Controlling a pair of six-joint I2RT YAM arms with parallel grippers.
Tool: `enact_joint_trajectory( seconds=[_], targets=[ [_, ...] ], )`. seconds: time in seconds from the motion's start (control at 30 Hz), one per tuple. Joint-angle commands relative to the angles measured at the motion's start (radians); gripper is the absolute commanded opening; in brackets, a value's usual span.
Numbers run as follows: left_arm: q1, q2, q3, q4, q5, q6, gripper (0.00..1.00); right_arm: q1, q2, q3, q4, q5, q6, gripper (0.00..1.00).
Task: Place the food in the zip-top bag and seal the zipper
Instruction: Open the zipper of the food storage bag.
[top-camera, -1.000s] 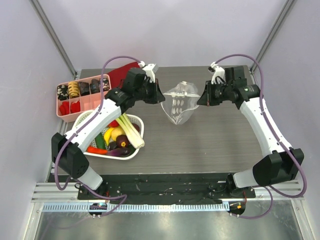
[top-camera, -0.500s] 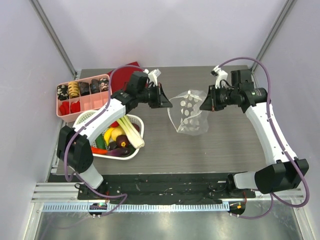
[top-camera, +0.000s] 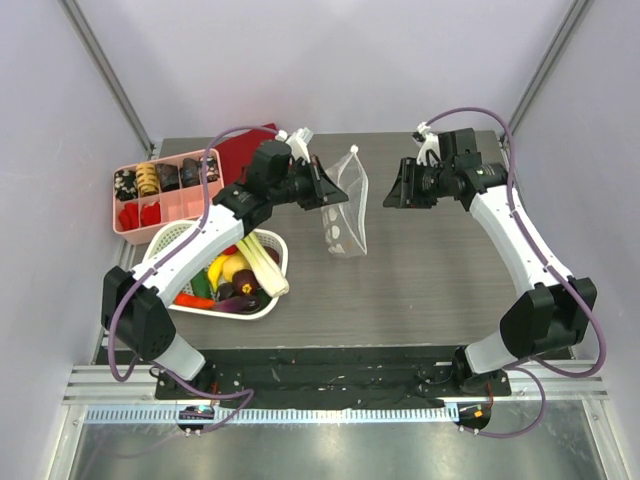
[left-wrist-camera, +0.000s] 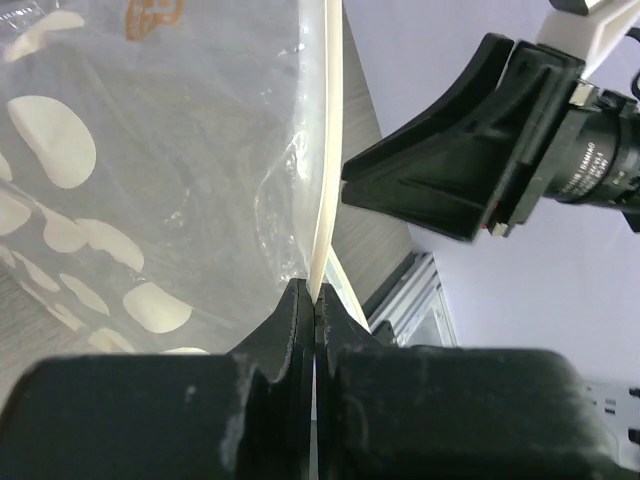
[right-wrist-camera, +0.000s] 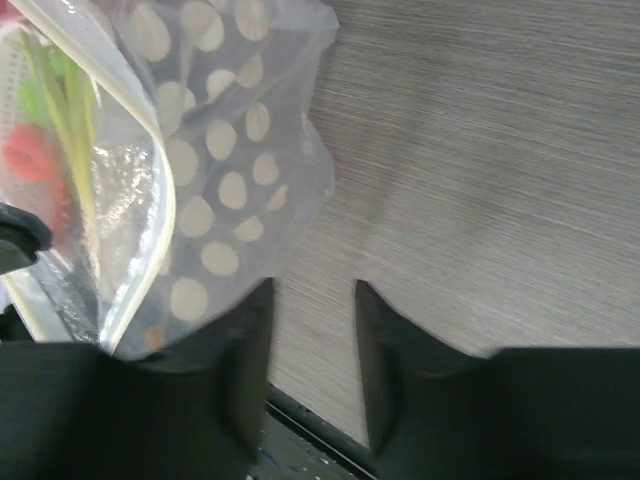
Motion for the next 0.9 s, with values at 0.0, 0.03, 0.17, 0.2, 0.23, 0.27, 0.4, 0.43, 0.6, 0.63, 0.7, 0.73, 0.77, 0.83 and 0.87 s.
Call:
enact_joint_trajectory(
  seconds=[0.0,0.03,0.17,0.2,0.23,0.27,0.4,0.43,0.6,0.63,0.7,0.73,0.77,0.83,0.87],
  targets=[
    [-0.008,-0.032,0.008,-0.006,-0.120,-0.012,0.00,0.004,-0.068,0.021,0.111,0.007,0.138,0.53],
    [-0.008,-0.033,0.007,-0.008,-0.126,-0.012,0.00,0.004,-0.095,0.006,0.162,0.013,0.164,0.61],
    [-0.009,-0.029,0.008,-0.003,-0.123,-0.012,0.00,0.005,-0.154,-0.036,0.237,-0.047,0.259,0.77],
    [-0.013,-0.026,0.010,-0.002,-0.121,-0.012,0.00,0.005,-0.146,-0.037,0.245,-0.060,0.299,0.78],
    [-0.013,-0.021,0.011,0.001,-0.118,-0.015,0.00,0.010,-0.139,-0.037,0.248,-0.082,0.317,0.79],
    [-0.014,-0.020,0.014,0.007,-0.114,-0.015,0.00,0.014,-0.117,-0.042,0.251,-0.091,0.333,0.80],
    [-0.017,-0.012,0.025,0.013,-0.118,-0.016,0.00,0.036,-0.066,-0.070,0.323,-0.157,0.429,0.81],
    [-0.017,-0.010,0.027,0.013,-0.120,-0.015,0.00,0.054,-0.060,-0.076,0.332,-0.160,0.437,0.81],
    [-0.017,-0.013,0.025,0.021,-0.118,-0.016,0.00,0.126,-0.031,-0.076,0.372,-0.119,0.433,0.75],
    [-0.017,-0.015,0.025,0.024,-0.118,-0.018,0.00,0.137,-0.030,-0.091,0.371,-0.102,0.419,0.73],
    [-0.017,-0.020,0.021,0.024,-0.117,-0.018,0.00,0.145,-0.028,-0.117,0.368,-0.073,0.408,0.61],
    [-0.016,-0.021,0.019,0.021,-0.117,-0.018,0.00,0.143,-0.026,-0.132,0.363,-0.064,0.402,0.53],
    [-0.016,-0.030,0.016,0.018,-0.118,-0.012,0.00,0.140,-0.026,-0.134,0.357,-0.042,0.384,0.35],
    [-0.002,-0.039,0.004,-0.002,-0.118,0.003,0.00,0.129,-0.036,-0.134,0.340,-0.025,0.368,0.18],
    [0.007,-0.050,-0.002,-0.011,-0.117,0.017,0.00,0.122,-0.040,-0.129,0.336,-0.025,0.356,0.12]
  ],
)
